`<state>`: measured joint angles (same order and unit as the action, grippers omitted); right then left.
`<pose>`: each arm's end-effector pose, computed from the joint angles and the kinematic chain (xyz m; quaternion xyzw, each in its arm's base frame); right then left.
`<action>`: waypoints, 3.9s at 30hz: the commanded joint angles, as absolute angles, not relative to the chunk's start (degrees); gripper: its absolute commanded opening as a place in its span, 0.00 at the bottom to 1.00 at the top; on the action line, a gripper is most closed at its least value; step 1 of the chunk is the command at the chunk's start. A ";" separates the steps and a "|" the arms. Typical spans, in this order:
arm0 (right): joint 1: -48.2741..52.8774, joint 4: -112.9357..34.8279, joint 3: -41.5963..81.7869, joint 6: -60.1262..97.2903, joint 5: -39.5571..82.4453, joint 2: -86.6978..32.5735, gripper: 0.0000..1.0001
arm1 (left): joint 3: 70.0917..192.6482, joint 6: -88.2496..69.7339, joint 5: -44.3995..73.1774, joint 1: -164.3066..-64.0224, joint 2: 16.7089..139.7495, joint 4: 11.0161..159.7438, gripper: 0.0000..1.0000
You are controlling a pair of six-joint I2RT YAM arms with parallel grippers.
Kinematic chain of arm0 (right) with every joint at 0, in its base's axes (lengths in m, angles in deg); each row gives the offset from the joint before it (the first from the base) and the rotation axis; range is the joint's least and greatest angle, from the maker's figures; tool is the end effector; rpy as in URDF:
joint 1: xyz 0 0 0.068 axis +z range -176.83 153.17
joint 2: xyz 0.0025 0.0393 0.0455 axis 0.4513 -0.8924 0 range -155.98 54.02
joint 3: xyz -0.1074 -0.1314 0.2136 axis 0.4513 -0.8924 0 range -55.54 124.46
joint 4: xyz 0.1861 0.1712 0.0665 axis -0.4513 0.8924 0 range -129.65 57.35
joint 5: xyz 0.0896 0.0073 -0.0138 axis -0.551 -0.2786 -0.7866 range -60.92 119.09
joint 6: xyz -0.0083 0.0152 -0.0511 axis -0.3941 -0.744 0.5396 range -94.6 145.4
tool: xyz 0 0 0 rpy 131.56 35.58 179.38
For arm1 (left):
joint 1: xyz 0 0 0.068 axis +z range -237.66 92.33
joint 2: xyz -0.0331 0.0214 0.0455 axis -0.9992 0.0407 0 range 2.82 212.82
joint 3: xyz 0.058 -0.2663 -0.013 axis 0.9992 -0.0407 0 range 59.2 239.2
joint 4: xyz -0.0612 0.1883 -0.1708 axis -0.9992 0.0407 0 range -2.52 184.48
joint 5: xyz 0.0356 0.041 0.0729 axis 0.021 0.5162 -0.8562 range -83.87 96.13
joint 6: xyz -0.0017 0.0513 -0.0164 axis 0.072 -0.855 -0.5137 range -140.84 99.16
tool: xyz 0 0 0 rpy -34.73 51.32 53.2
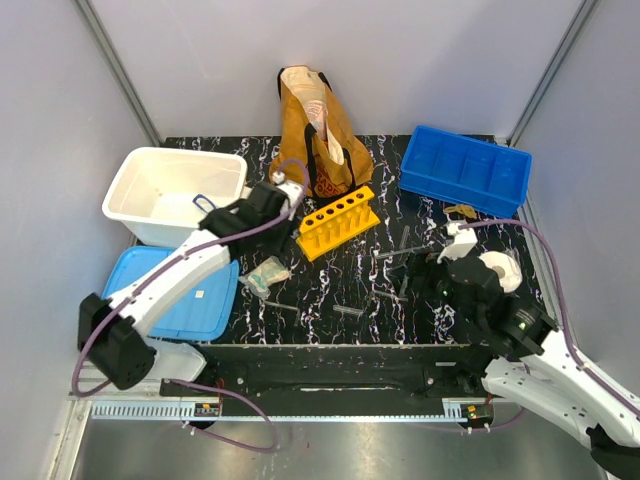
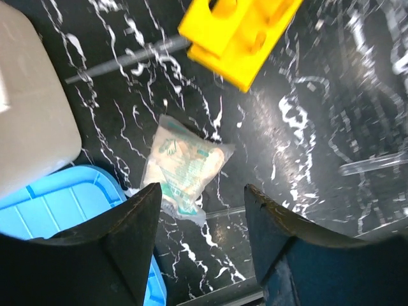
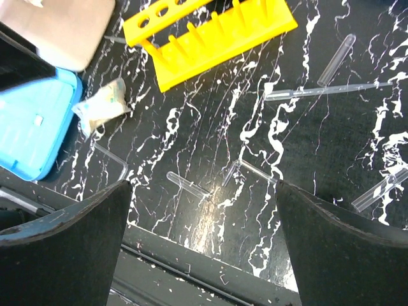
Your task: Organize the chemistry lab equipment
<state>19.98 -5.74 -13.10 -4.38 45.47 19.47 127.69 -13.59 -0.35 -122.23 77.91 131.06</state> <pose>0.0991 0.0910 0.3088 -0.0496 0.8414 0.2301 0.4864 0.2266 -0.1512 0.3162 0.2030 0.9167 -0.0718 0.3366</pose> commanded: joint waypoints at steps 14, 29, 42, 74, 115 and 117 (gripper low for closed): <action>19.76 -6.60 -12.47 -2.99 48.60 22.11 1.00 | 125.74 -14.33 -14.00 -128.01 96.86 134.68 0.54; 19.76 -7.13 -13.26 -2.20 48.51 22.73 1.00 | 125.82 -14.25 -12.59 -128.01 101.26 135.21 0.52; 19.76 -7.04 -13.18 -2.46 48.07 22.99 1.00 | 126.61 -13.28 -14.35 -128.01 102.14 136.09 0.18; 19.76 -8.71 -14.40 -3.08 45.96 21.41 1.00 | 148.94 -2.30 -11.11 -95.87 72.78 131.35 0.00; 19.76 -3.36 -11.16 -10.81 52.54 15.09 1.00 | 147.89 2.46 12.44 -75.44 90.29 123.16 0.58; 19.76 -1.43 -10.37 -12.65 54.74 14.30 1.00 | 147.53 1.14 14.03 -77.98 87.21 123.95 0.59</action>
<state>19.98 -4.65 -13.93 -8.78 48.18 15.39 146.71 3.00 7.19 -74.23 96.21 124.96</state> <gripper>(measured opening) 0.994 0.582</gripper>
